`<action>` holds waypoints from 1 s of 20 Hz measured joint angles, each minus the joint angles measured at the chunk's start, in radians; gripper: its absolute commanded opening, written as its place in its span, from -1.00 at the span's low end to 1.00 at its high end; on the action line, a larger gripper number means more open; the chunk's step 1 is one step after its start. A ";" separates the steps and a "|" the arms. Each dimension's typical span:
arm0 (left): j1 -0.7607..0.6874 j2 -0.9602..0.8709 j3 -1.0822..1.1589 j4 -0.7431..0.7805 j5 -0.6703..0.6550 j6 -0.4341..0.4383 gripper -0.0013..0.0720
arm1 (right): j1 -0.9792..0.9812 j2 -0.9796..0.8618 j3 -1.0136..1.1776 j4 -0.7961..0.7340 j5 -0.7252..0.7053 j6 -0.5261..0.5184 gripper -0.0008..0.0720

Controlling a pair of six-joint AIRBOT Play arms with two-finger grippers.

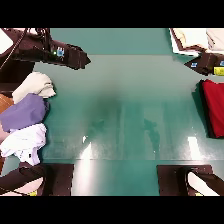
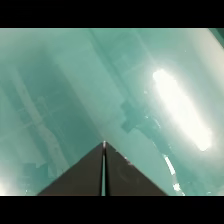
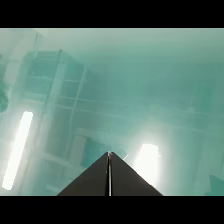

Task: Fold the shirts.

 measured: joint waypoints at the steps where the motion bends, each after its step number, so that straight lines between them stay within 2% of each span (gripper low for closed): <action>1: 0.000 0.000 0.000 0.000 0.000 0.000 -0.89 | 0.000 0.000 0.000 0.000 0.000 0.000 -0.92; 15: 0.000 0.000 0.000 0.000 0.015 0.002 -0.84 | 0.002 0.000 0.000 0.000 0.000 0.000 -0.92; 17: 0.000 0.000 0.000 0.033 0.058 0.022 0.76 | 0.002 0.000 0.000 0.000 0.000 0.000 -0.92; 20: 0.002 -0.001 -0.001 0.225 0.115 -0.013 0.80 | 0.002 0.000 0.000 0.000 0.004 0.000 -0.92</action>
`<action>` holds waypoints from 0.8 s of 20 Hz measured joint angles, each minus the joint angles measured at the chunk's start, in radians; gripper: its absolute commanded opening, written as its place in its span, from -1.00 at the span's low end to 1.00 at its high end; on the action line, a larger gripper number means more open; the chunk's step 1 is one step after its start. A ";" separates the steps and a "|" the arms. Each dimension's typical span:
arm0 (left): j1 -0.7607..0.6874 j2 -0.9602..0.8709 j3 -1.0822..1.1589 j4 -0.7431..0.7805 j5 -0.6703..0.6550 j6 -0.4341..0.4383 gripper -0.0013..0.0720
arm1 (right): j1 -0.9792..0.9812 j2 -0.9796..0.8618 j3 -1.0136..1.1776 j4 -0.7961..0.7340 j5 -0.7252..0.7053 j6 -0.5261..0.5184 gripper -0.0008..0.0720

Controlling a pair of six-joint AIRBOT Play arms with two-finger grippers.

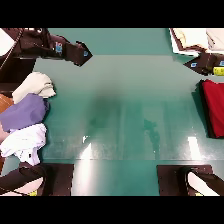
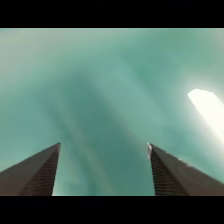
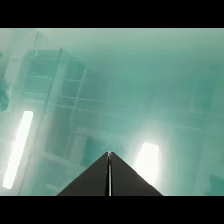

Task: Fold the shirts.

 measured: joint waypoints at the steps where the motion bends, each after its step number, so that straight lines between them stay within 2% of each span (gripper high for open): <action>1: 0.007 -0.003 -0.002 0.095 0.011 -0.032 0.80 | 0.000 0.000 0.000 0.000 0.002 0.000 -0.92; 3: 0.049 -0.019 -0.014 0.250 0.018 -0.085 0.80 | 0.000 0.000 0.000 0.000 0.003 0.000 -0.92; 7: 0.202 -0.081 -0.089 0.386 0.013 -0.158 0.80 | 0.000 0.000 0.000 0.000 0.008 0.000 -0.92; 13: 0.412 -0.241 -0.230 0.410 0.054 -0.196 0.80 | 0.000 -0.002 0.000 0.000 0.009 0.000 -0.92; 16: 0.473 -0.307 -0.251 0.394 0.060 -0.202 0.79 | 0.000 -0.002 0.000 -0.001 0.009 0.000 -0.92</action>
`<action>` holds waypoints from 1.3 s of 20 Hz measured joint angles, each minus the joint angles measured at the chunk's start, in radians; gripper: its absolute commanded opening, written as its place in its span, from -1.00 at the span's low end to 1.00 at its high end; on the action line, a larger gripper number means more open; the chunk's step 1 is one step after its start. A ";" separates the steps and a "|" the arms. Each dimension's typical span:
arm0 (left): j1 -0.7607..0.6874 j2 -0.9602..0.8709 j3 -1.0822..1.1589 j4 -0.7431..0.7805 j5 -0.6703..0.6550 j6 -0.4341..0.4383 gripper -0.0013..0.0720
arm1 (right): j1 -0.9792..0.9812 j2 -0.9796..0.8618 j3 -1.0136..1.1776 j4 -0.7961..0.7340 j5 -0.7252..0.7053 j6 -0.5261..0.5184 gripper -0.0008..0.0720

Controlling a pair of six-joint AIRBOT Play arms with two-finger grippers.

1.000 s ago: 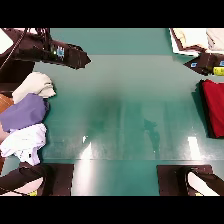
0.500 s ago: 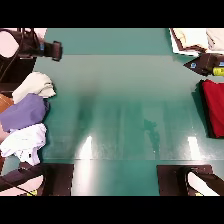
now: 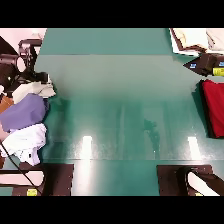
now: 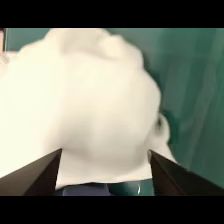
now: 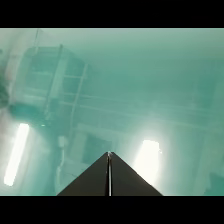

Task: Fold the shirts.

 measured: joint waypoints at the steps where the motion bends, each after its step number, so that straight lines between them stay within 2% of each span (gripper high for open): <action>1: 0.011 -0.009 -0.001 0.000 0.002 -0.001 0.78 | 0.000 0.000 0.000 0.000 -0.001 0.000 -0.92; 2: 0.019 -0.016 -0.001 -0.004 0.001 -0.002 0.18 | 0.000 -0.001 0.000 0.000 -0.005 0.000 -0.92; 3: 0.025 -0.019 0.002 -0.007 -0.001 -0.002 -0.68 | 0.000 -0.002 0.000 0.000 -0.010 0.000 -0.92; 4: 0.030 -0.019 0.009 -0.008 -0.001 -0.002 -0.88 | 0.000 -0.002 0.000 0.000 -0.016 0.000 -0.92; 10: 0.037 0.076 0.102 -0.014 -0.031 0.012 -0.89 | 0.000 -0.002 0.017 0.005 -0.030 0.000 -0.92; 15: -0.063 0.294 0.324 -0.074 -0.114 0.161 -0.89 | 0.006 -0.002 0.161 0.009 -0.029 0.000 -0.92; 18: -0.199 0.383 0.446 -0.144 -0.197 0.247 -0.89 | 0.007 -0.002 0.259 0.009 -0.028 0.000 -0.92; 21: -0.376 0.402 0.498 -0.186 -0.271 0.294 -0.89 | 0.007 -0.002 0.342 0.009 -0.020 0.001 -0.92; 26: -0.707 0.269 0.517 -0.239 -0.356 0.323 -0.88 | 0.003 -0.002 0.433 0.006 -0.005 0.001 -0.92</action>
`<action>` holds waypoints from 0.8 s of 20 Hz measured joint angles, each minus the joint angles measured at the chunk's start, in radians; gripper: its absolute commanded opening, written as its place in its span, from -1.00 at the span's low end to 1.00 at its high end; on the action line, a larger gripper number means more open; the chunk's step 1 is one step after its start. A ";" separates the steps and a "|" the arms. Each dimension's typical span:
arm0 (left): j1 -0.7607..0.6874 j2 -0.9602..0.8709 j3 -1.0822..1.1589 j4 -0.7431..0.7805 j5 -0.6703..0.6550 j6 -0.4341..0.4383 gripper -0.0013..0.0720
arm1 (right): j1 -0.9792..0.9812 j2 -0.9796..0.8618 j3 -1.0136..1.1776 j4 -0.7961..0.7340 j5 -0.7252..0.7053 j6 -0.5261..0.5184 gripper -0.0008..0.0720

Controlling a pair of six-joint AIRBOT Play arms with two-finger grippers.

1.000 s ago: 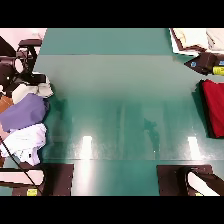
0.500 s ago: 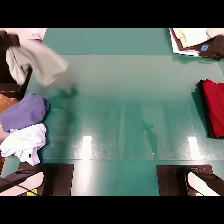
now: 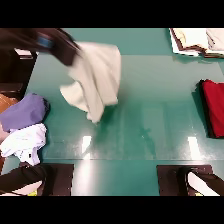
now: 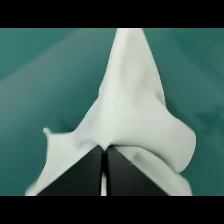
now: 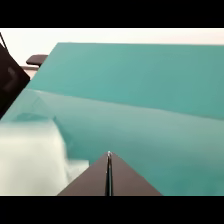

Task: Fold the shirts.

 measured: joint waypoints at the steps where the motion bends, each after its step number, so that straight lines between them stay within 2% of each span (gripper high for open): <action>1: -0.056 -0.041 0.001 -0.030 0.003 0.008 -0.71 | -0.005 0.000 0.011 0.000 0.002 0.000 -0.92; 2: -0.110 -0.087 0.002 -0.069 0.020 0.024 -0.02 | -0.010 0.000 0.019 -0.001 0.006 0.000 -0.92; 3: -0.151 -0.126 0.003 -0.102 0.046 0.038 0.29 | -0.017 0.000 0.026 -0.001 0.010 0.000 -0.92; 6: -0.205 -0.213 0.004 -0.146 0.092 0.055 0.29 | -0.043 0.001 0.035 -0.001 0.037 0.000 -0.92; 8: -0.167 -0.237 0.005 -0.136 0.088 0.032 0.29 | -0.060 0.001 0.038 -0.001 0.059 0.000 -0.92; 11: -0.018 -0.251 0.000 -0.124 0.009 -0.028 0.29 | -0.071 0.001 0.040 -0.002 0.076 0.000 -0.92; 16: 0.238 -0.181 -0.183 -0.243 -0.063 -0.075 0.29 | -0.076 -0.002 0.040 -0.004 0.087 0.000 -0.92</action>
